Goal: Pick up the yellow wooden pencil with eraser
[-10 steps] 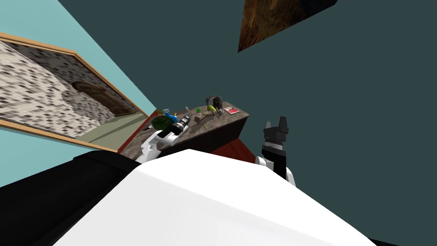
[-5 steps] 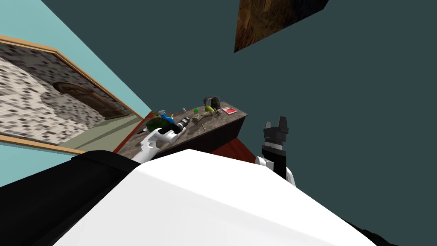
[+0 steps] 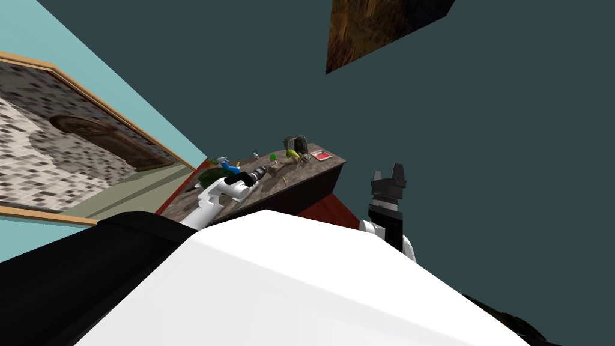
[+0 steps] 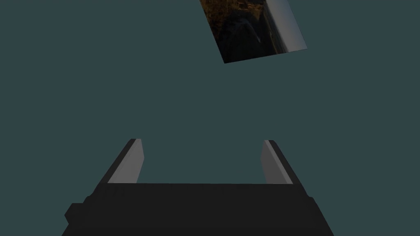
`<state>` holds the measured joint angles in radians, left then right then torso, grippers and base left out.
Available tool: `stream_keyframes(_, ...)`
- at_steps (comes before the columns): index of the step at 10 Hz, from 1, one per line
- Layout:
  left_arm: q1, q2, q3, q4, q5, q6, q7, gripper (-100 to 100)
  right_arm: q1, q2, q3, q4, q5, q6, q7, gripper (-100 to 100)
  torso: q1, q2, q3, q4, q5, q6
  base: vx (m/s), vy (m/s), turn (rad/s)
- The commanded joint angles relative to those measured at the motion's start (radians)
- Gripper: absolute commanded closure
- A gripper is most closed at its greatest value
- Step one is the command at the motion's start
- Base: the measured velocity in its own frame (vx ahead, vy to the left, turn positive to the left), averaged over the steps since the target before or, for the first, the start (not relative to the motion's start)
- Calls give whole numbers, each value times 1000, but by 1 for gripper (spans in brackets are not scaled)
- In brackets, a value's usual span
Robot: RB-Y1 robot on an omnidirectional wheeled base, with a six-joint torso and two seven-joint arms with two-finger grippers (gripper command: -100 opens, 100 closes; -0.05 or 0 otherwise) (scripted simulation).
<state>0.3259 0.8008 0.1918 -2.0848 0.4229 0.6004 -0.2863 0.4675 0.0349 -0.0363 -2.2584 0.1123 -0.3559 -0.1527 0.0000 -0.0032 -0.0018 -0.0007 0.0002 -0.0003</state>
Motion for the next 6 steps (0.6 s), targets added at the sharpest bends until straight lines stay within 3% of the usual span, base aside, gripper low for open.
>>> stream_keyframes(1, -3, 13, 2, -1, 17, 50, -8, -100, 0, 0, 0, 0, 0, 0, 0, 0, 0, 0, 0, 0, 0, 0, 28, 1, -90)
stream_keyframes(2, -3, 13, 2, -1, 17, 70, -8, -100, 0, 0, 0, 0, 0, 0, 0, 0, 0, 0, 0, 0, 0, -1, 18, 3, 12)
stream_keyframes(3, -20, 44, -3, 25, 59, 105, -26, -100, 0, 0, 0, 0, 0, 0, 0, 0, 0, 0, 0, 0, 0, -1, 38, -1, -127)
stream_keyframes(5, -20, 44, -3, 25, 59, 143, -26, -100, 0, 0, 0, 0, 0, 0, 0, 0, 0, -1, -1, 0, 0, -1, 26, 1, -29)
stream_keyframes(6, -37, 74, -9, 51, 102, 177, -46, -100, 0, 0, 0, 0, 0, 0, 0, 0, 0, 0, 0, 0, 0, -1, 33, -10, -130)
